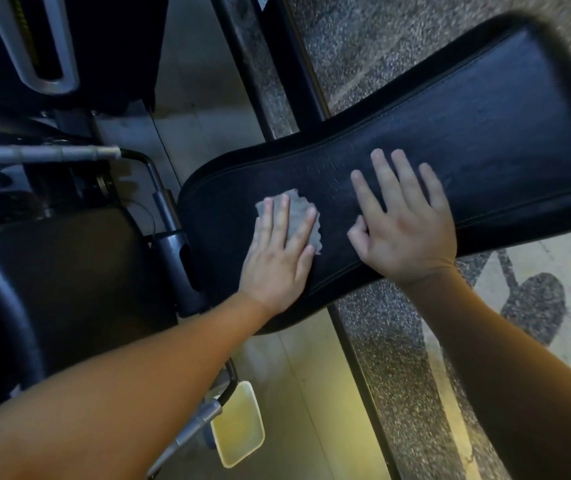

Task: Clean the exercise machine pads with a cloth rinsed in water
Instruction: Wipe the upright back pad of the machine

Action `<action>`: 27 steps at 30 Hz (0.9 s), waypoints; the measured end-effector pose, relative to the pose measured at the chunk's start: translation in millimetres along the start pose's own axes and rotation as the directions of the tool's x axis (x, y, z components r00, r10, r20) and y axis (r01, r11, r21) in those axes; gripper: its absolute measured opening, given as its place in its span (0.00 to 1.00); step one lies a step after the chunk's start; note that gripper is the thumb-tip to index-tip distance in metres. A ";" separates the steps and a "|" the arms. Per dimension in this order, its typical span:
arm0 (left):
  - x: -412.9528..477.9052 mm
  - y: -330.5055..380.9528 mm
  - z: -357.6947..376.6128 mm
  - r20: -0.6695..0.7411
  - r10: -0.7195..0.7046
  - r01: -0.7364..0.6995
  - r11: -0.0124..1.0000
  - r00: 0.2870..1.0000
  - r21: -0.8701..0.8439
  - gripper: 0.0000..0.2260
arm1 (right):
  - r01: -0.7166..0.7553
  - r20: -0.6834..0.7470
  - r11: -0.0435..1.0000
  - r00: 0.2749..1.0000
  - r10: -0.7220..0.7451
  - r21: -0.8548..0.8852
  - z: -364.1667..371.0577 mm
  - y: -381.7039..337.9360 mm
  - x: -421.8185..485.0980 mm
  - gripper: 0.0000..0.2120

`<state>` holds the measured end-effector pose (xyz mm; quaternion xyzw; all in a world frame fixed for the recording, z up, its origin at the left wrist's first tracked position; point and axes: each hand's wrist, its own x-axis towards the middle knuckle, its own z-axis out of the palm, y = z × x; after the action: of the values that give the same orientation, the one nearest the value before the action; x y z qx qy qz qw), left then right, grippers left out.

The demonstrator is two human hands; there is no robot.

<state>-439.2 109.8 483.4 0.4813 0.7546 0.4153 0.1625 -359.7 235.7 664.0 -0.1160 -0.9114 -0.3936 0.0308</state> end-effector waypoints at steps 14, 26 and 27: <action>36.7 -53.7 -15.0 -0.072 -0.268 0.259 0.959 0.961 -0.111 0.25 | -0.002 -0.085 1.000 0.996 0.002 0.006 4.0 -0.6 -1.1 0.24; 50.4 -18.8 -22.7 -0.064 -0.253 0.230 0.941 0.965 -0.249 0.24 | -0.013 -0.083 1.000 0.996 0.012 -0.002 4.4 -4.1 0.3 0.24; 48.1 -25.5 -20.7 -0.064 -0.211 0.189 0.950 0.975 -0.246 0.24 | -0.012 -0.086 1.000 0.996 0.012 -0.001 4.5 -4.0 0.1 0.24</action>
<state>-490.9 136.5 483.3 0.3601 0.7506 0.5056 0.2265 -360.6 236.2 658.1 -0.1044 -0.9082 -0.3988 0.0724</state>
